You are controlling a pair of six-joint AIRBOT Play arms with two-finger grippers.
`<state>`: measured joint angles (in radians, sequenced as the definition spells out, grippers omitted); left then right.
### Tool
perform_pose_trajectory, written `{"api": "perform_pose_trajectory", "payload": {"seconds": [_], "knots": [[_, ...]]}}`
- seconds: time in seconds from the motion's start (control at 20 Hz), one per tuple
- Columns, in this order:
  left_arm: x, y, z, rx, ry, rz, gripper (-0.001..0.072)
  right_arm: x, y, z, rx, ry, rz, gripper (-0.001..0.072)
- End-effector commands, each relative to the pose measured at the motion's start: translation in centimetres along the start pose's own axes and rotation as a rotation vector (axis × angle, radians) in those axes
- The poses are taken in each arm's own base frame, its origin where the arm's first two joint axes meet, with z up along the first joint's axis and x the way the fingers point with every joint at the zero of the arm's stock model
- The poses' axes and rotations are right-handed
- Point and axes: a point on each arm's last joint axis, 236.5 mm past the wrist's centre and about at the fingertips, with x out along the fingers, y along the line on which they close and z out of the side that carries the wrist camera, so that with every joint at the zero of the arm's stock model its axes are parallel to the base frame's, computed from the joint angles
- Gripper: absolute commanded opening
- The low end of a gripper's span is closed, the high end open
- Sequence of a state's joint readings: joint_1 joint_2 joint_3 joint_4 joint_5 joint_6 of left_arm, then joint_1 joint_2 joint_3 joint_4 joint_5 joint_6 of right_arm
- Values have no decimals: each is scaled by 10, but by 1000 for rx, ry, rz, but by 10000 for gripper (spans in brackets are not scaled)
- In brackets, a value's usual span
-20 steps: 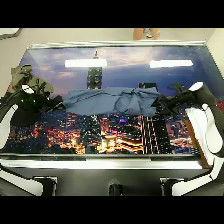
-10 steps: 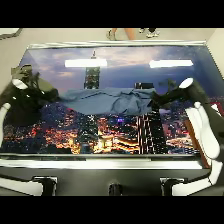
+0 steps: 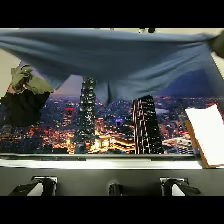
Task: Fold the shirts.
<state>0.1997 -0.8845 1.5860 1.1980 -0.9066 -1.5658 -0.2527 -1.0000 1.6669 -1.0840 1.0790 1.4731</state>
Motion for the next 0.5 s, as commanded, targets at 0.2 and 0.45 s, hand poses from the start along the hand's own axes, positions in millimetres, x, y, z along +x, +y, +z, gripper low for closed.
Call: {"api": "perform_pose_trajectory", "payload": {"seconds": [0.2,0.45], "knots": [[-142,-40,52,40,-275,-4,23,-128,45,30,-119,-218,-43,38],[-107,2,-44,44,111,121,24,-101,6,-26,-62,58,-153,39]]}}
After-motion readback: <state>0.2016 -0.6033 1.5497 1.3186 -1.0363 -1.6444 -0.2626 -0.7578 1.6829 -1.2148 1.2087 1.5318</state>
